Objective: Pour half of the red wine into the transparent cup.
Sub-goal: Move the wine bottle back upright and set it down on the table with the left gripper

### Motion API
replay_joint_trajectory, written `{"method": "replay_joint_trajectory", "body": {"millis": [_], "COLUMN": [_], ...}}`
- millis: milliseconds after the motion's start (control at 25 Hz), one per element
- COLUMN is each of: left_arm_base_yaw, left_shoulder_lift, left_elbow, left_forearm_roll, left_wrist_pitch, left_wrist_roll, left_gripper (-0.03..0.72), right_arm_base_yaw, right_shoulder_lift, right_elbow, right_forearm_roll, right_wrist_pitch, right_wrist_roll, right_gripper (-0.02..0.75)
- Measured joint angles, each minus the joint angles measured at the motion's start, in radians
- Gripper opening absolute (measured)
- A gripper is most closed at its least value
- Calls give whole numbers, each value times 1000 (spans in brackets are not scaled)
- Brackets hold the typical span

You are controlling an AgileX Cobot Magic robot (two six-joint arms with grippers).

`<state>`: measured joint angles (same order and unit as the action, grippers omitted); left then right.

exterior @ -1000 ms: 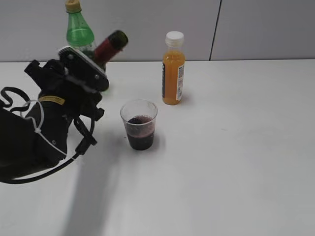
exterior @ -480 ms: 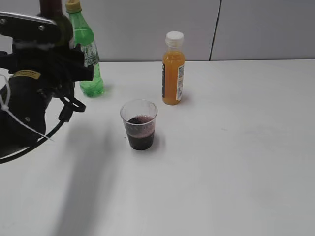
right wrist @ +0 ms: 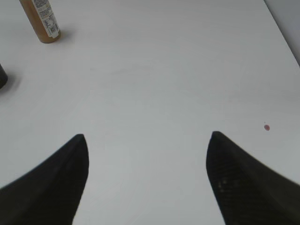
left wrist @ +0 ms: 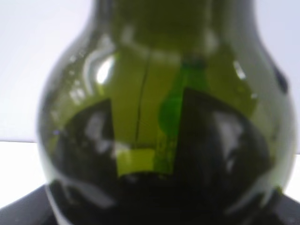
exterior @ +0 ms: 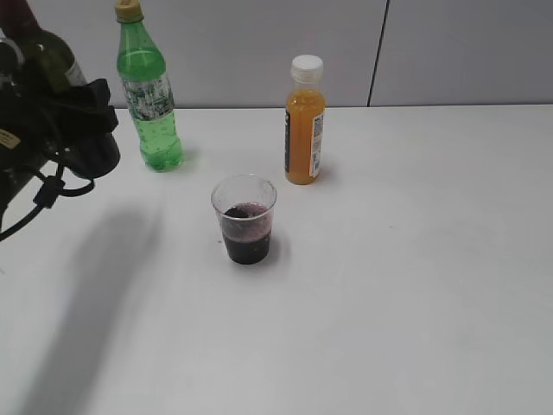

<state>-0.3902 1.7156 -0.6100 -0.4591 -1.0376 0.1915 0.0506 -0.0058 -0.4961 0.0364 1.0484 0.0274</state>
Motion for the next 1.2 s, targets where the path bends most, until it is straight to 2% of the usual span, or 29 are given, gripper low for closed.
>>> {"method": "replay_joint_trajectory", "body": {"millis": [320, 480, 640, 960, 1200], "left_arm_base_yaw": [245, 342, 381, 387, 387], "left_shoulder_lift": [57, 125, 197, 277, 306], "left_elbow": [19, 19, 19, 18, -29], "left_forearm_roll": [386, 530, 558, 570, 569], "left_wrist_pitch": [1, -47, -94, -98, -104], "left_wrist_roll": [-144, -200, -210, -167, -160], "left_gripper": [547, 547, 547, 547, 547], "right_arm_base_yaw": [0, 0, 0, 0, 0], "right_shoulder_lift": [0, 0, 0, 0, 0], "right_elbow": [0, 0, 0, 0, 0], "right_forearm_roll": [0, 0, 0, 0, 1], "right_wrist_pitch": [0, 0, 0, 0, 0], "right_wrist_roll": [0, 0, 2, 2, 0], "right_gripper": [588, 588, 588, 588, 588]}}
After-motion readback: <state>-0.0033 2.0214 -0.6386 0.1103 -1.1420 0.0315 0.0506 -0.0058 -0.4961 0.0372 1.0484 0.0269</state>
